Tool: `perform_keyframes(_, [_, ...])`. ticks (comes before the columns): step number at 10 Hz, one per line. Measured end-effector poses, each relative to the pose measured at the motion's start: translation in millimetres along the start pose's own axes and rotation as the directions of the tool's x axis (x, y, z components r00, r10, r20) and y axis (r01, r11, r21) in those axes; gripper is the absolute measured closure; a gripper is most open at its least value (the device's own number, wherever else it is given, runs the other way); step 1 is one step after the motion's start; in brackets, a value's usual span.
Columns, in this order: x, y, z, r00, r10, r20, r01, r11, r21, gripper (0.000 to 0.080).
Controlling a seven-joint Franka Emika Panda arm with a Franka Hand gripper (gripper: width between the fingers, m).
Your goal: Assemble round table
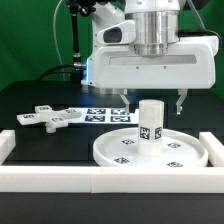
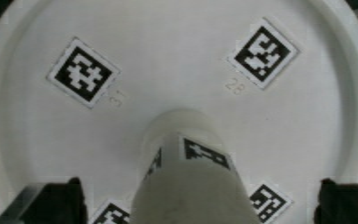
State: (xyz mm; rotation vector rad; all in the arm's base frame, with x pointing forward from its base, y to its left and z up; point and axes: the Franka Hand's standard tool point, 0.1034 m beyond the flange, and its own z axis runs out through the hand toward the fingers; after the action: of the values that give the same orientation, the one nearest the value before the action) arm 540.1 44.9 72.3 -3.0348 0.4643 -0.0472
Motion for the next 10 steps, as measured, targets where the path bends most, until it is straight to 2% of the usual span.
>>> perform_keyframes(2, [-0.3,1.0,0.1,1.0,-0.011,0.0,0.011,1.0,0.0,0.015])
perform_keyframes(4, [-11.7,35.3,-7.1,0.972,-0.234,-0.003,0.233,0.972,-0.008,0.015])
perform_keyframes(5, [-16.4,47.2,-10.4,0.968,-0.251,-0.005,0.251,0.968,-0.009,0.015])
perform_keyframes(10, [-16.8,46.4,-8.9,0.968,-0.251,-0.002,0.251,0.968,-0.009,0.015])
